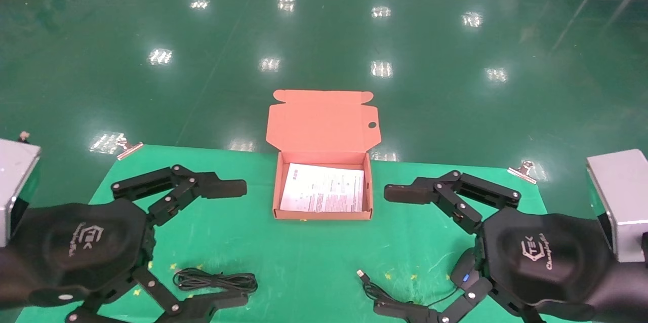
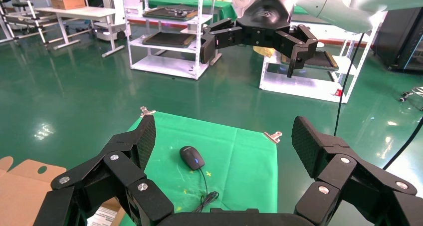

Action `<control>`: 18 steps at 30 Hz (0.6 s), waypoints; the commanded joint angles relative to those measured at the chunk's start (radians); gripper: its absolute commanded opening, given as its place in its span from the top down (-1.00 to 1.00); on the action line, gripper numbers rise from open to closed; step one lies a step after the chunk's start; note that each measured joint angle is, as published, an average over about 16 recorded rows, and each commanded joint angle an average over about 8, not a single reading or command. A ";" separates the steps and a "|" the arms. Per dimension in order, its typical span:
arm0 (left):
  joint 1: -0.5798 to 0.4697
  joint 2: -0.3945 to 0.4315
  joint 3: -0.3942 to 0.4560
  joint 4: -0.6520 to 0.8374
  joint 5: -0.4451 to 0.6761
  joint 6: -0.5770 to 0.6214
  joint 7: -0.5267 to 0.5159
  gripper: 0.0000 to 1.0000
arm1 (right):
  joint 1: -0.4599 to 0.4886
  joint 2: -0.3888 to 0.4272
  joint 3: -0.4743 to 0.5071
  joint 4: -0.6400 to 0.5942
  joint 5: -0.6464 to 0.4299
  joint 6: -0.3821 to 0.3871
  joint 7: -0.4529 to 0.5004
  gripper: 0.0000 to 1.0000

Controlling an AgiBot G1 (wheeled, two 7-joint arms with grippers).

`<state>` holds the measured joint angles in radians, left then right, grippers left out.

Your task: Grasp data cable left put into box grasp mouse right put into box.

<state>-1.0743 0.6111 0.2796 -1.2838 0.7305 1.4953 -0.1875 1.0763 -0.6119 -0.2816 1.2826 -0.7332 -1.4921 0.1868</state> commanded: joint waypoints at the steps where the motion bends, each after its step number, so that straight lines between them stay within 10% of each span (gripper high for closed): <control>1: 0.000 0.000 0.000 0.000 0.000 0.000 0.000 -1.00 | 0.000 0.000 0.000 0.000 0.000 0.000 0.000 -1.00; 18: -0.012 0.004 0.008 0.002 0.014 -0.001 -0.001 -1.00 | 0.005 0.001 -0.002 0.003 -0.012 0.003 -0.004 -1.00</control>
<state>-1.1032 0.6179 0.2993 -1.2771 0.7641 1.5024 -0.1998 1.0923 -0.6099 -0.2888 1.2898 -0.7667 -1.4871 0.1782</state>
